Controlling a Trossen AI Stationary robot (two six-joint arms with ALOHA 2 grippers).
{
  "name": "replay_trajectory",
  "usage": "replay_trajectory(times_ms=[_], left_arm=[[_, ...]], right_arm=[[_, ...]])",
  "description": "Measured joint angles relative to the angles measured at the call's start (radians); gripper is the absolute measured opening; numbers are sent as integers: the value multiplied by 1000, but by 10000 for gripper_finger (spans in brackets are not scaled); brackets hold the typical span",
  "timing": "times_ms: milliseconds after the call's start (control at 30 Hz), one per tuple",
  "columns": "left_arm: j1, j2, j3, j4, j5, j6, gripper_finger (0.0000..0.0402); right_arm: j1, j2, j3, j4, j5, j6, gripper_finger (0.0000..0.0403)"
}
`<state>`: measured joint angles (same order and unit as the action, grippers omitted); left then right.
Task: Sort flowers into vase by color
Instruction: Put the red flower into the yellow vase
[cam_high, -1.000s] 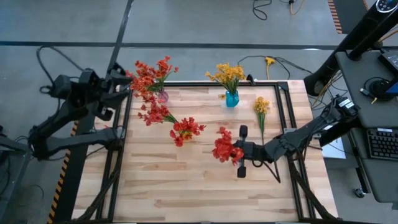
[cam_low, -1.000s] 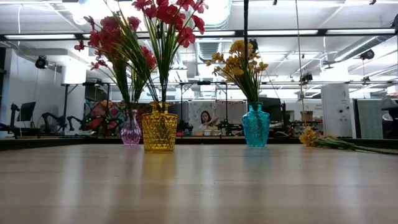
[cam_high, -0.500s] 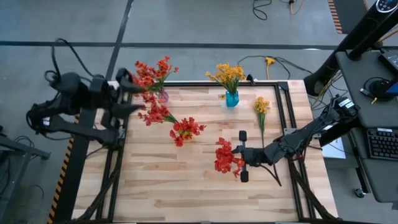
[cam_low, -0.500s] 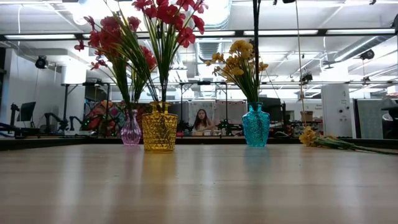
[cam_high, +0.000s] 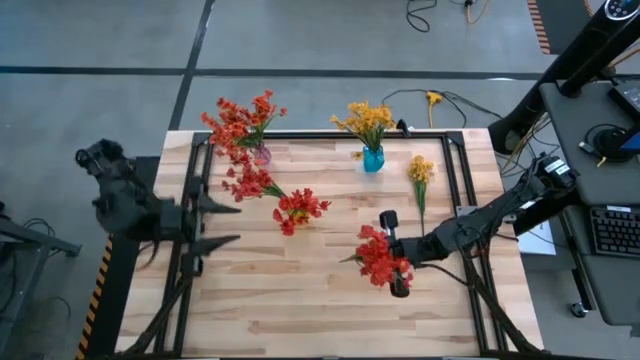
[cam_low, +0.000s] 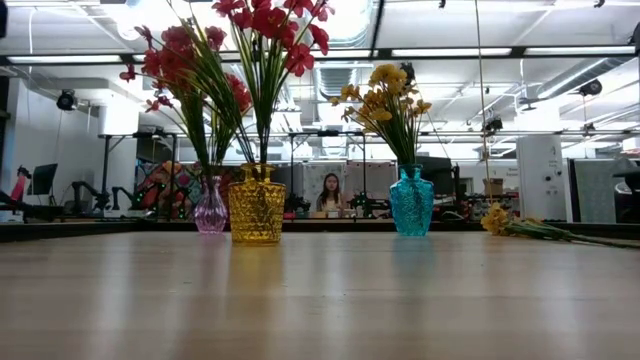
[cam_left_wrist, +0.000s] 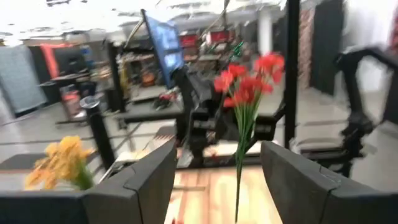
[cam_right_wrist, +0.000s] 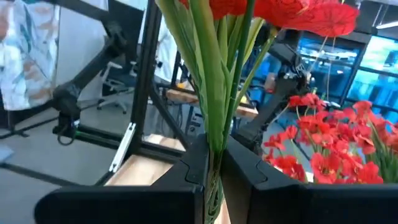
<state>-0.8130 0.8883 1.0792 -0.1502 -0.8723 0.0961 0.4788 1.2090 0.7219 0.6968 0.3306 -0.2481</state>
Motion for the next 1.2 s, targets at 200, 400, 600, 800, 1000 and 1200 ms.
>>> replay_trajectory(times_ms=[200, 400, 600, 800, 1000, 1200], left_arm=[[-114, 105, -17, -4, -140, -27, 217], [-118, 217, -18, -7, -141, -101, 217], [-118, 352, -18, -6, -12, -165, 217], [-120, 481, -18, 70, 77, -165, 217], [-123, 542, -17, 109, 79, -162, 217], [-145, 563, -40, 77, 8, -188, 217]], right_arm=[[-52, 66, 22, 42, -24, 11, 22], [-61, 171, 109, 41, -25, -7, 22], [-60, 241, 181, 11, -25, -14, 22], [-60, 281, 235, -9, -26, -34, 22], [-60, 350, 304, -8, -27, -102, 22], [-60, 452, 415, -6, -21, -178, 22]])
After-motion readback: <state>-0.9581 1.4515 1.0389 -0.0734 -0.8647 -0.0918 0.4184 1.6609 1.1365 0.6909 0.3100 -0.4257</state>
